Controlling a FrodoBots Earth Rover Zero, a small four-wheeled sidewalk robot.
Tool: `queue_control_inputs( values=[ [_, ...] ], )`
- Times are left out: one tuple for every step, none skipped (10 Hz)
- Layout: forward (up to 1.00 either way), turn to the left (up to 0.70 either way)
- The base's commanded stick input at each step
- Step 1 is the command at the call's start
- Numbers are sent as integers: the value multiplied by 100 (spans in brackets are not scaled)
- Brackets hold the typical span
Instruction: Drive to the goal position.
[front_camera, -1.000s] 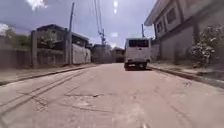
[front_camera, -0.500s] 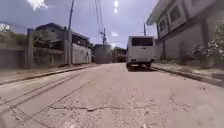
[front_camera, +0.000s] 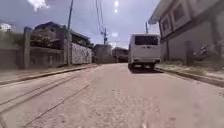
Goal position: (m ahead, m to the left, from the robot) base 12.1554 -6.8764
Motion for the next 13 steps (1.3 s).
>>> queue_control_inputs(
  values=[
    [100,0],
    [100,0],
    [100,0],
    [100,0],
    [100,0],
    [100,0],
    [100,0],
    [100,0],
    [100,0],
    [100,0],
    [100,-7],
    [100,-18],
    [100,-27]
  ],
)
